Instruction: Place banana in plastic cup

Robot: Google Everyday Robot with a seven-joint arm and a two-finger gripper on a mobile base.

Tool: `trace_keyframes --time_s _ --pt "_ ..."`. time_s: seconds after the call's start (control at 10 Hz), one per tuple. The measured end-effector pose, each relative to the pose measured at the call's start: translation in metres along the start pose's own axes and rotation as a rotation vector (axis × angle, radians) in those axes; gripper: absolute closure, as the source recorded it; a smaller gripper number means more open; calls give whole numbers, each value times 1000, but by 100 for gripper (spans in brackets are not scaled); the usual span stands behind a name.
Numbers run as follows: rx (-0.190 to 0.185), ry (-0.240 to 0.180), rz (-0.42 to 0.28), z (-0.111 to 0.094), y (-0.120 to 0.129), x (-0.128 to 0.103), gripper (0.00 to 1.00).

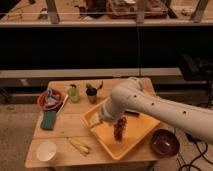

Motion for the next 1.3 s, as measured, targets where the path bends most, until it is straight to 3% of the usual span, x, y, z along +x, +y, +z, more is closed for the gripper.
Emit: trace_keyframes --time_s 1.2,1.3 --pt "-3 1 -2 -1 0 1 36" --pt "-25 -5 -21 -2 -1 4 36"
